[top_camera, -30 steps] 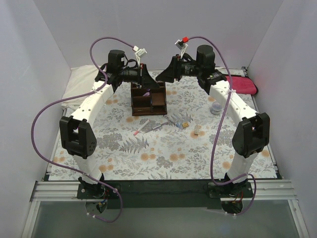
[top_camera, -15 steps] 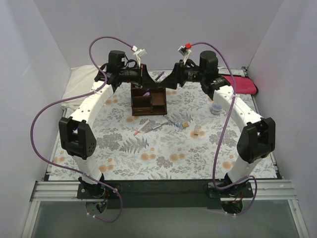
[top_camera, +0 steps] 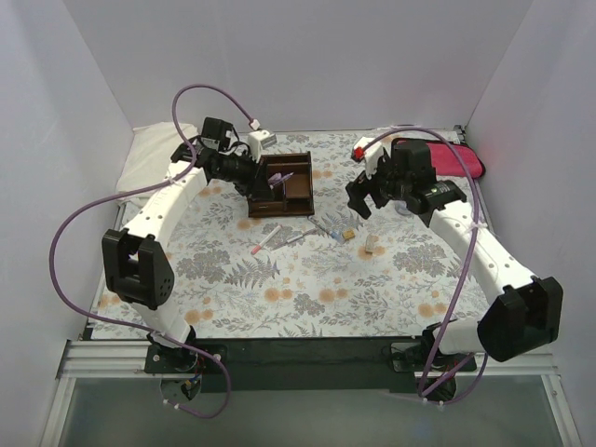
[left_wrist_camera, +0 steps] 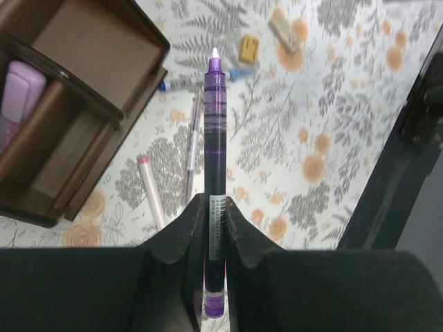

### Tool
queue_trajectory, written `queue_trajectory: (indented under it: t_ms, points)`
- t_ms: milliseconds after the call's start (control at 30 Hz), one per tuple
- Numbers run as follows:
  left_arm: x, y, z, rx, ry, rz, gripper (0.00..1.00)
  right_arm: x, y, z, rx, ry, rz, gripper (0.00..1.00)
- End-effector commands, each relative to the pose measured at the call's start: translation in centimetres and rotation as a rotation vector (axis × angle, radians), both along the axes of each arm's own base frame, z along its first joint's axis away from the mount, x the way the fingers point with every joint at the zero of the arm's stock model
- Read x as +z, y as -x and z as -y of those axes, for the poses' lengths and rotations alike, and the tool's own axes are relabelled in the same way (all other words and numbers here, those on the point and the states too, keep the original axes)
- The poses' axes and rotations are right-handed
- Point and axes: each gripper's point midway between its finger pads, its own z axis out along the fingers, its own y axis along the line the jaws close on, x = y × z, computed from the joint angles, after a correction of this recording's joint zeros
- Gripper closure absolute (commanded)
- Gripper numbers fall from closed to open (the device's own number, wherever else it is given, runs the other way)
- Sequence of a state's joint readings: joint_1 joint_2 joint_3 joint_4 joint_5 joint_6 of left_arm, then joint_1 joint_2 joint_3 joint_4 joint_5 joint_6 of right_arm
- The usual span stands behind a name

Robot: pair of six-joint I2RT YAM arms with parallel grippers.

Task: Sort the stationery into containers
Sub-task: Place the pen in the storage box.

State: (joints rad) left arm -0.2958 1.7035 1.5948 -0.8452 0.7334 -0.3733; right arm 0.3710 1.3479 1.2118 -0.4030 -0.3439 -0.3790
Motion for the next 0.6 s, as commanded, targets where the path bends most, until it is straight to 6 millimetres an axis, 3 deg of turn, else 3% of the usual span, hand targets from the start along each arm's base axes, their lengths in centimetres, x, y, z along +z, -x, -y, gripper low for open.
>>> queue_trajectory:
  t_ms: [0, 200, 367, 567]
  points:
    - [-1.6, 4.5, -1.4, -0.165, -0.086, -0.015, 1.00, -4.1, -1.4, 7.9, -0.268, 0.380, 0.064, 0.02]
    - [-5.6, 8.0, -2.5, -0.254, -0.184, -0.048, 1.00, -6.9, 0.9, 9.8, -0.307, 0.431, 0.024, 0.02]
    - [-7.4, 9.3, -3.1, -0.280, -0.245, -0.043, 1.00, -6.9, 2.1, 9.0, -0.243, 0.403, 0.031, 0.02]
    - [-7.7, 8.9, -3.2, -0.306, -0.271, 0.001, 1.00, -5.4, 2.7, 7.4, -0.151, 0.379, 0.094, 0.02]
